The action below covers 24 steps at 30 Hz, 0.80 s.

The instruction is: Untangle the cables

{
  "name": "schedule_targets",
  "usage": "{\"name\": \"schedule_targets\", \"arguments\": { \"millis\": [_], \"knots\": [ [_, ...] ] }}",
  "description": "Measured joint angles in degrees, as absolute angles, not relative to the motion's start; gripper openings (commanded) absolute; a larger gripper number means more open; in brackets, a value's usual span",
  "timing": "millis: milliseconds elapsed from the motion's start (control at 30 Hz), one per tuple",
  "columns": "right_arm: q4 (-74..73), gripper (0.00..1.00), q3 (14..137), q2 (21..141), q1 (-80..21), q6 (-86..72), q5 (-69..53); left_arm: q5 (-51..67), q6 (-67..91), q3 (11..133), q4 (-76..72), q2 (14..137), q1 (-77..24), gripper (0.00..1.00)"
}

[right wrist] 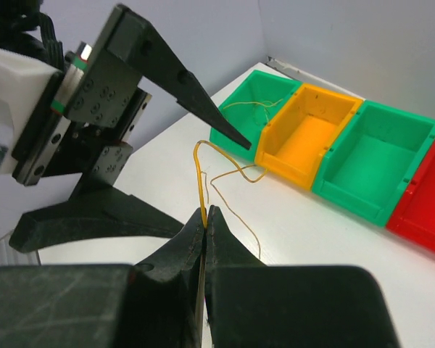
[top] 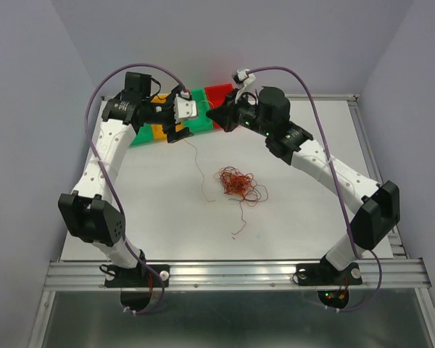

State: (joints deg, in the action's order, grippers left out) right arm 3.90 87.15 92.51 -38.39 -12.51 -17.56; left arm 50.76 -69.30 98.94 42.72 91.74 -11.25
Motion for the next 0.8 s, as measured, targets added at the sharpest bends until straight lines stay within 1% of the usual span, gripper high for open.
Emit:
{"name": "schedule_targets", "arguments": {
  "millis": [67,133,267,300,333,367,467,667,733,767,800],
  "knots": [
    [3.9,0.00,87.2,92.5,-38.4,-12.4,-18.0,50.3,-69.8,98.1,43.4,91.7,-12.2,0.96],
    [3.9,0.01,87.2,92.5,-38.4,-12.3,-18.2,49.8,-70.3,97.9,44.2,91.8,-13.0,0.93],
    [3.9,0.00,87.2,92.5,-38.4,-12.2,-18.8,48.8,-70.6,97.9,44.3,91.8,-14.2,0.69],
    [3.9,0.00,87.2,92.4,-38.4,-12.2,-19.0,48.4,-69.9,97.9,43.9,91.9,-14.3,0.59],
    [3.9,0.01,87.1,92.4,-38.4,-12.2,-19.1,48.1,-69.6,97.9,43.5,92.0,-14.3,0.58],
    [4.3,0.00,86.7,92.0,-38.4,-12.2,-19.2,47.6,-68.7,97.8,42.4,92.1,-14.3,0.58],
    [4.4,0.00,85.8,91.2,-38.4,-12.2,-19.6,46.1,-66.1,96.6,39.4,92.2,-14.3,0.65],
    [5.0,0.01,85.3,90.7,-38.4,-12.2,-20.8,42.6,-61.3,93.7,32.9,92.5,-14.3,0.73],
    [5.2,0.01,85.3,90.7,-38.4,-12.2,-21.1,41.5,-59.4,92.2,30.0,92.5,-14.3,0.60],
    [5.2,0.00,85.3,90.7,-38.4,-12.2,-21.3,41.1,-58.9,91.5,28.9,92.5,-14.3,0.41],
    [5.2,0.01,85.3,90.7,-38.4,-12.2,-21.5,40.8,-58.2,91.0,28.1,92.5,-14.3,0.31]
  ]
}}
